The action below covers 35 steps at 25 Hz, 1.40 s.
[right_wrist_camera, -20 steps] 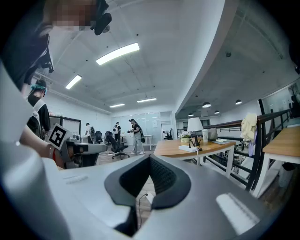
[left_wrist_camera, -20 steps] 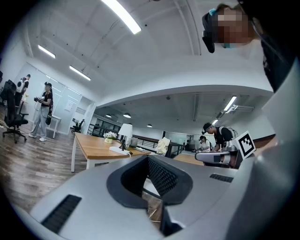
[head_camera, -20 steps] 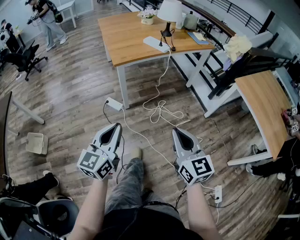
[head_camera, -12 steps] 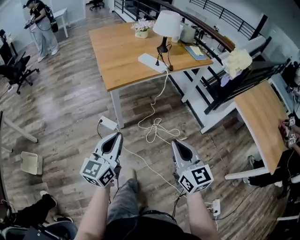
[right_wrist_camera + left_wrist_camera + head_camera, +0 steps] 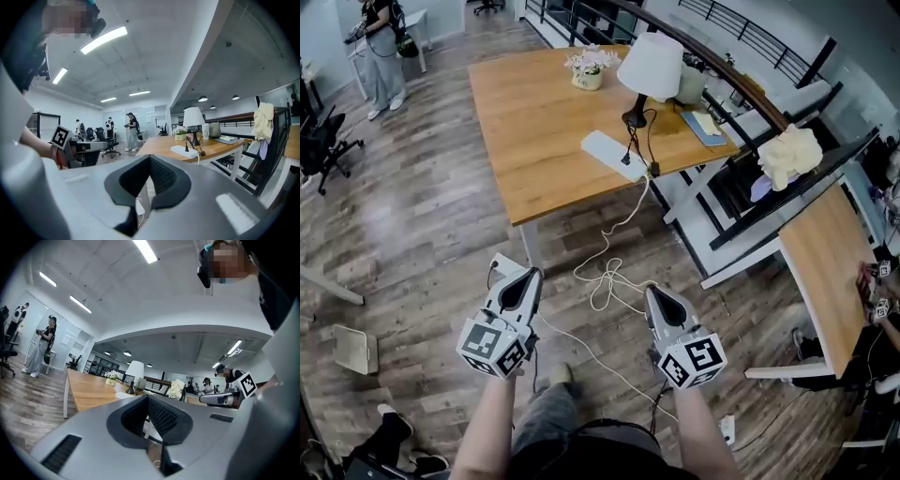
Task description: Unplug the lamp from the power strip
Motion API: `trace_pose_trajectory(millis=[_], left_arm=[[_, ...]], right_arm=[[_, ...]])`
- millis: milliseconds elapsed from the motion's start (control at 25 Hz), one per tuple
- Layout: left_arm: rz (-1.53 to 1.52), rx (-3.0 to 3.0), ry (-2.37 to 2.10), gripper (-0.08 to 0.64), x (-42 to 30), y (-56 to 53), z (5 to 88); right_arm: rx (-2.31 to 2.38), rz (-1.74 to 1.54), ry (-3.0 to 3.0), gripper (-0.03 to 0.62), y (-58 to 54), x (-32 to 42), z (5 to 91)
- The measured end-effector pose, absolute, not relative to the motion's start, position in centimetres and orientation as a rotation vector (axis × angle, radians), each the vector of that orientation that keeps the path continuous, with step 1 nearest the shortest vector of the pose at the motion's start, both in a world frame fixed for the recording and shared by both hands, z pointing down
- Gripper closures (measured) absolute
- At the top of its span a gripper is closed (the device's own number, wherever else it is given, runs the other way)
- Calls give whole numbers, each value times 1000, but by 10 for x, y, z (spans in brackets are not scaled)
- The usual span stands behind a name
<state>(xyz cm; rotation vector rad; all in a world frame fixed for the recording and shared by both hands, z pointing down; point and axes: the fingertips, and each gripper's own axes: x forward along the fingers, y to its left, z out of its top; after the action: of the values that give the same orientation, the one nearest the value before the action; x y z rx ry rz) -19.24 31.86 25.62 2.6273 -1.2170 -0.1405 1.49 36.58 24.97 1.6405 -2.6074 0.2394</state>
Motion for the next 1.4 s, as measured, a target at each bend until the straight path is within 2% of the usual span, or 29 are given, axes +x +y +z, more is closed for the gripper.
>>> trace_pose_trajectory(millis=[520, 800, 1400], left_arm=[[-105, 2650, -1058, 563, -147, 259, 256], [-114, 2644, -1104, 563, -125, 195, 261], [15, 2657, -1057, 563, -32, 59, 290]], right_arm=[[1728, 334, -2575, 584, 322, 36, 263], [1660, 336, -2636, 584, 241, 50, 270], [1398, 352, -2660, 584, 93, 75, 293]])
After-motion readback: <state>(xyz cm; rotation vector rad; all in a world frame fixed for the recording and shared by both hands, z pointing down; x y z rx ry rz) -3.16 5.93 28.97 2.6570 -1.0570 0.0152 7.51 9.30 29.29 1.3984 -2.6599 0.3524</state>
